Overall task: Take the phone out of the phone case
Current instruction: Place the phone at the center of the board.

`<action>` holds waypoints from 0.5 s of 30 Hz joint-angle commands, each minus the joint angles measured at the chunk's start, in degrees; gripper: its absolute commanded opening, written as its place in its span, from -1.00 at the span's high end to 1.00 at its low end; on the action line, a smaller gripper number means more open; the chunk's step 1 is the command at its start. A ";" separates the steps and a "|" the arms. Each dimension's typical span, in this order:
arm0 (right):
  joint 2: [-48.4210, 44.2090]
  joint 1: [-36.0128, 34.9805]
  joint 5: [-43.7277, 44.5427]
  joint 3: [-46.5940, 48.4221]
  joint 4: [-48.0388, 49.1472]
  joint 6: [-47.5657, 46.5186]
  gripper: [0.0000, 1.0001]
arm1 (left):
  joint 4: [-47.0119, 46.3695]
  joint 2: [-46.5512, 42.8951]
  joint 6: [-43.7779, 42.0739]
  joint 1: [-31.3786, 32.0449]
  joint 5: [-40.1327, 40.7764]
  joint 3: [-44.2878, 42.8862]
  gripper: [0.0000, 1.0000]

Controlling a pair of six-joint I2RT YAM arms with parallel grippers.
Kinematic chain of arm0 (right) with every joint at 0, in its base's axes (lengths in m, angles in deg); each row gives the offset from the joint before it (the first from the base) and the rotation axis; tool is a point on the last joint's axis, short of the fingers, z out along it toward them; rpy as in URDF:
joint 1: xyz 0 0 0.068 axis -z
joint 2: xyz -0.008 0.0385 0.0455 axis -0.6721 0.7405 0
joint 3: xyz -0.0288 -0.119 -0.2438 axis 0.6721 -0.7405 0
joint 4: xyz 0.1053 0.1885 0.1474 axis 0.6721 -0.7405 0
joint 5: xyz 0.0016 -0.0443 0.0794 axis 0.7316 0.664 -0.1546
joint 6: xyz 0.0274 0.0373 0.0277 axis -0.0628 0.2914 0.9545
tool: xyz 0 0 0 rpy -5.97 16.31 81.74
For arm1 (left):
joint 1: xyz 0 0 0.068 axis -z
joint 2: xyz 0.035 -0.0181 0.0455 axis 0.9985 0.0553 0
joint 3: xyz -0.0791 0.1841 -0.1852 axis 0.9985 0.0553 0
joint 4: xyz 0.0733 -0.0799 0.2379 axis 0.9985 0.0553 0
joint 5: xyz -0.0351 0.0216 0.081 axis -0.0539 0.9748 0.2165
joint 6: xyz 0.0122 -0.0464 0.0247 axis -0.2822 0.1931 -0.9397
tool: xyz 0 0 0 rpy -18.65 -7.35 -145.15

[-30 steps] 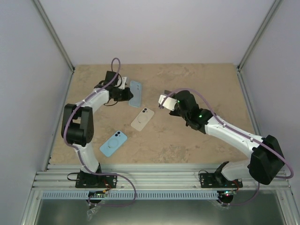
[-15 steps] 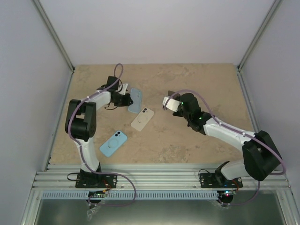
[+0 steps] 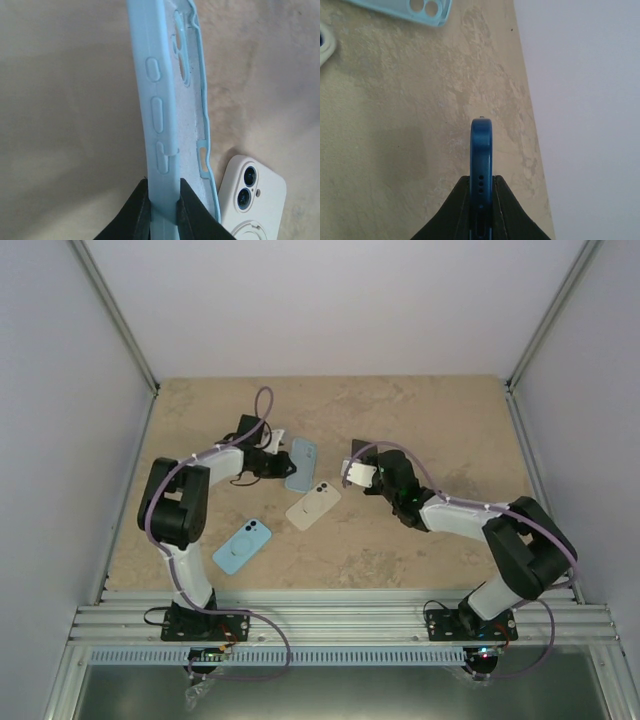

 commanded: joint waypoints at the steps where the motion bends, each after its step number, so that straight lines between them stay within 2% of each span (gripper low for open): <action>1: 1.54 0.10 -1.07 -0.98 10.84 -2.86 0.99 | 6.70 -0.51 2.15 6.23 -5.54 4.51 1.00; 8: 3.23 0.08 -4.25 -5.50 17.40 -6.44 0.99 | -4.96 -5.76 13.16 6.24 -7.52 11.65 1.00; 15: 7.21 -0.63 -2.45 -7.75 26.42 -8.77 0.99 | -7.97 -4.19 15.72 5.34 -9.04 9.64 1.00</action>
